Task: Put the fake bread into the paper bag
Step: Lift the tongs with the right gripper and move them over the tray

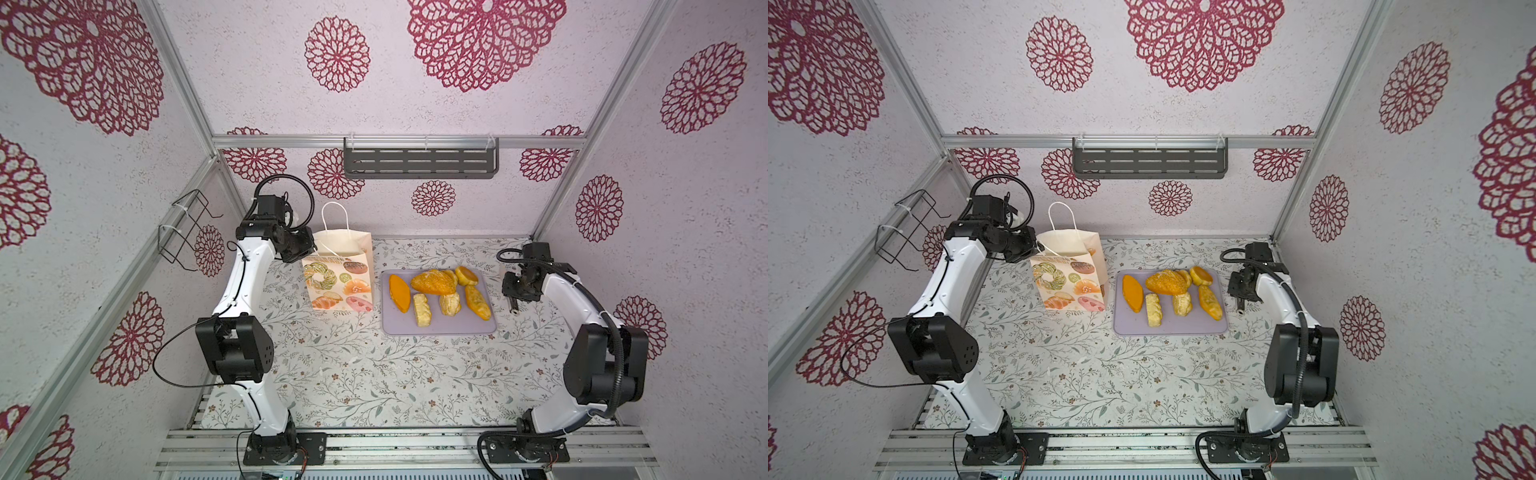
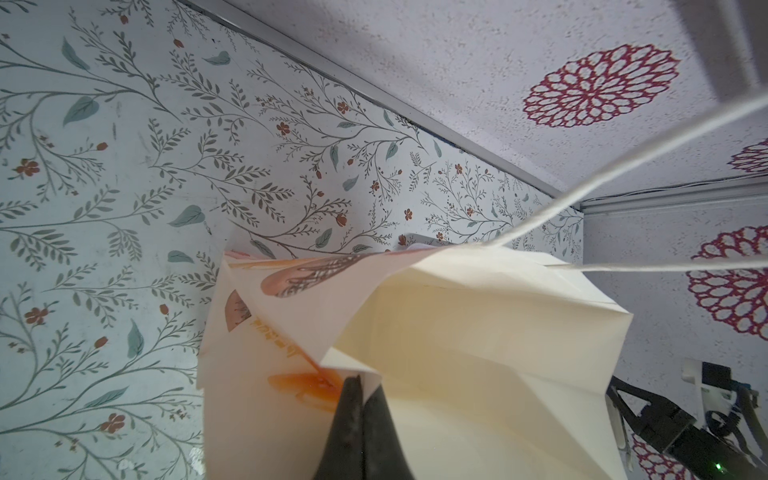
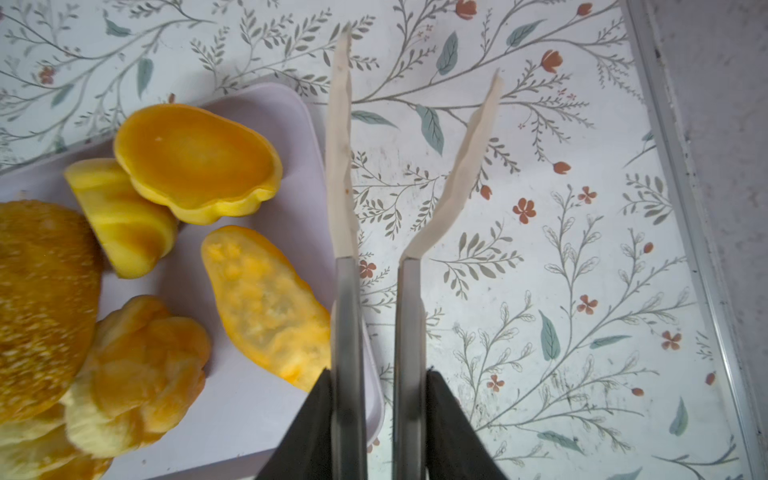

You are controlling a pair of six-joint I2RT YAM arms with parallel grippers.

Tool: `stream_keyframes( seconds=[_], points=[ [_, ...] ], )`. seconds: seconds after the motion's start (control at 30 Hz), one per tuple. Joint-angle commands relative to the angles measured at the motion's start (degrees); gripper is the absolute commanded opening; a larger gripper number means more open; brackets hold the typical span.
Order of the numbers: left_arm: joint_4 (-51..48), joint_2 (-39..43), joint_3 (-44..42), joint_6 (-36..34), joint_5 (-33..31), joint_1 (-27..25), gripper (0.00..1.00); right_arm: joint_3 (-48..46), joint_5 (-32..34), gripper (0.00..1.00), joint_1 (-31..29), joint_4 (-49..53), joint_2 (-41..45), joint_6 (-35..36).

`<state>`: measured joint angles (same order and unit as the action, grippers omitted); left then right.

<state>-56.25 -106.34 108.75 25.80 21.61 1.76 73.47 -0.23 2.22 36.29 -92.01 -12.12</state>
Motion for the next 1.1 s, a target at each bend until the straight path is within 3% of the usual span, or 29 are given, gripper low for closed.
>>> stream_keyframes(
  seconds=[0.0,0.53,1.07],
  points=[
    [-1.11,1.62,-1.25,-0.1,-0.5,-0.27,0.0,-1.68,-4.02,0.34,-0.02,0.49,3.93,-1.74],
    [-0.72,1.95,-1.5,-0.01,-0.22,-0.27,0.0,-8.0,-18.76,0.37,-0.94,3.44,21.29,-4.23],
    [-1.86,3.39,-0.61,0.83,2.38,-0.27,0.0,-12.5,-18.43,0.38,-9.85,5.8,31.39,-1.62]
  ],
)
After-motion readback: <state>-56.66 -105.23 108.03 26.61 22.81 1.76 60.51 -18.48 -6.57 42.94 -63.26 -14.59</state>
